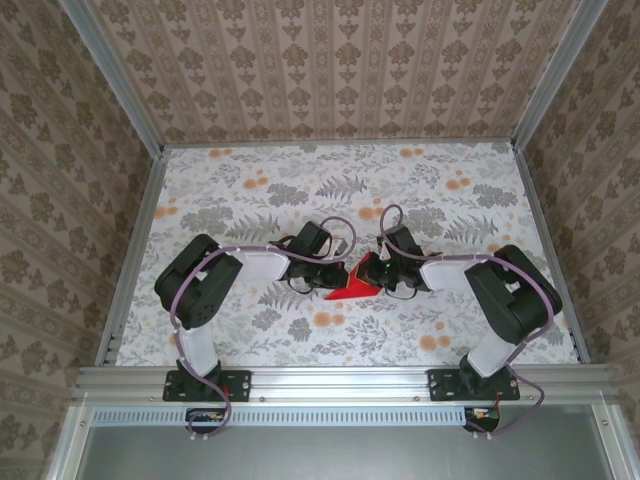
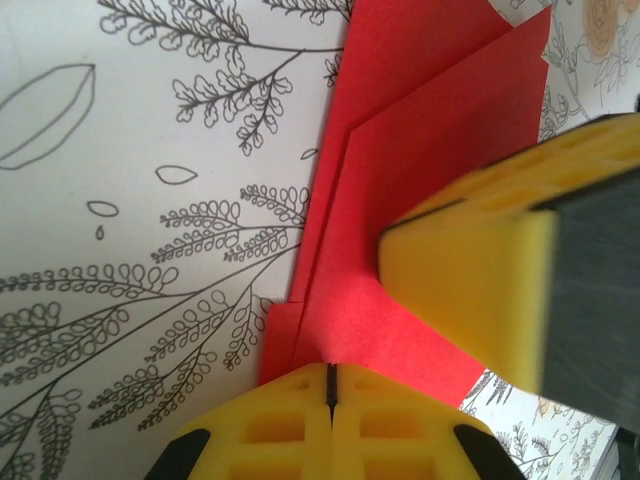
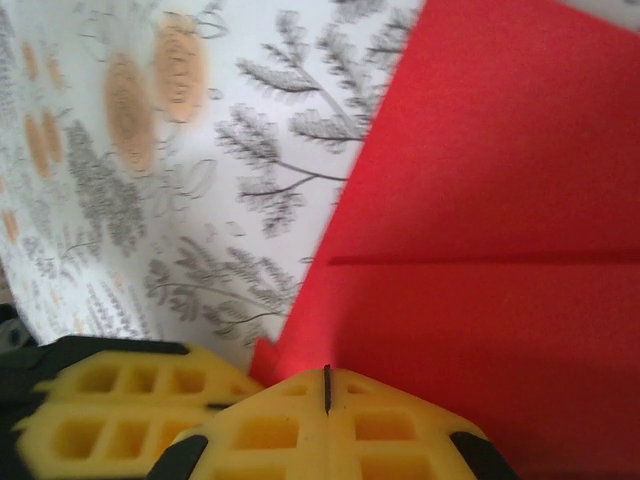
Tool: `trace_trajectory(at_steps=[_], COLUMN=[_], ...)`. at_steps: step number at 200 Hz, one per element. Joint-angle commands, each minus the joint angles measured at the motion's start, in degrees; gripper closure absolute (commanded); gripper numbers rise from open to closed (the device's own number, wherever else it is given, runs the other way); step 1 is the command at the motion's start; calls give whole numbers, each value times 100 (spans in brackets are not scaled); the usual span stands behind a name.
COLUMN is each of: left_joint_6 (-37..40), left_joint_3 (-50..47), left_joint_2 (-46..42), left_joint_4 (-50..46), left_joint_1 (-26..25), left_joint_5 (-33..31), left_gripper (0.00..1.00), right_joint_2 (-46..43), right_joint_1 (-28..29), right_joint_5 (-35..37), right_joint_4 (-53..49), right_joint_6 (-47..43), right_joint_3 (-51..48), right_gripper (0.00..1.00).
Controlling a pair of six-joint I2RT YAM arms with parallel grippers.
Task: Fold a paper plane with a square sheet of paper (pick it up from the middle)
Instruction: Fourth fold the wing at the center of the table.
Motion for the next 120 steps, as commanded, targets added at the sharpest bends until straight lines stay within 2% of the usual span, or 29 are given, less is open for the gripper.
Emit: trace_trajectory(at_steps=[1,31,53,92,120], left_joint_6=[420,494,280,-933,-1724], left_joint_3=[-116,-7,46,-284,-551], left_joint_2=[61,-106,-395,-1149,-1573], left_joint_4=[-910,-992,-956,-447,-223], left_joint_1=[-42,-40,-40,-165,-441], left_joint_5=[-343,-384,-433,-775,-1279], left_gripper=[100,100,99,82,77], right_joint_2=[144,145,52,-40,9], right_joint_1=[35,57,142,371,435], right_joint_5=[81,324,633,1168,1320], right_joint_4=[334,328,368,549,665], right_joint_6=[191,318,603,1249,1502], right_joint_3=[-62,-323,-557,-866,-961], right_gripper=[96,97,97,97,97])
